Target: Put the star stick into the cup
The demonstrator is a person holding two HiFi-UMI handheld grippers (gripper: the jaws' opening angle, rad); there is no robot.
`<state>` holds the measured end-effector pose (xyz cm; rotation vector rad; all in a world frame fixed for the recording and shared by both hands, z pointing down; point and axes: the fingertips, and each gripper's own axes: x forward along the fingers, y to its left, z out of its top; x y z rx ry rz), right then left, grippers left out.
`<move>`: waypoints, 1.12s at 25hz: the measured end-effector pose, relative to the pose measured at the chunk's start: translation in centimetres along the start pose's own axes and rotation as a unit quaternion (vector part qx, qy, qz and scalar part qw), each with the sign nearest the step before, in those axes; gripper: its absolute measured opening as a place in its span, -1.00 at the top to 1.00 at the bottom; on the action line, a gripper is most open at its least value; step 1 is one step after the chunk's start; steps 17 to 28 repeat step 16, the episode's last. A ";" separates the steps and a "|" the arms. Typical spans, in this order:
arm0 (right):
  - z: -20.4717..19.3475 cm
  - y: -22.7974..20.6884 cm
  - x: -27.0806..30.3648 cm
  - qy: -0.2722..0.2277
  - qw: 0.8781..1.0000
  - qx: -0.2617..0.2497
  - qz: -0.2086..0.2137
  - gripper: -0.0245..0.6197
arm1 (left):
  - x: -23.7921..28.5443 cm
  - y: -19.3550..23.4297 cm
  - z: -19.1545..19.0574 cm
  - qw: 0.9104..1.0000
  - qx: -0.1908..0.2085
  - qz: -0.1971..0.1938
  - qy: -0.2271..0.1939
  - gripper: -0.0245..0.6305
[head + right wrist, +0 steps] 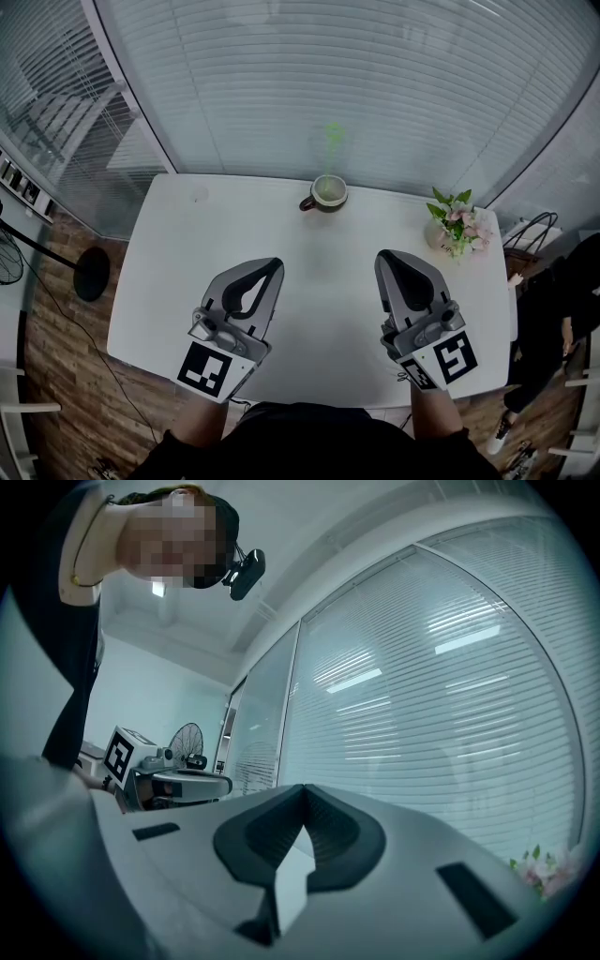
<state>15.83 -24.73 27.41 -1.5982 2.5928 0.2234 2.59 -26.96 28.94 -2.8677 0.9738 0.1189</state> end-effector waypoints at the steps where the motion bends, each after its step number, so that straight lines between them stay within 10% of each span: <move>1: 0.1 0.0 0.0 -0.001 1.000 -0.001 0.000 0.91 | 0.0 0.0 0.0 1.000 0.000 0.000 0.000 0.88; 28: 0.0 0.1 0.2 0.001 1.000 -0.007 0.005 0.91 | 0.2 0.1 0.1 1.000 0.002 0.002 -0.001 0.88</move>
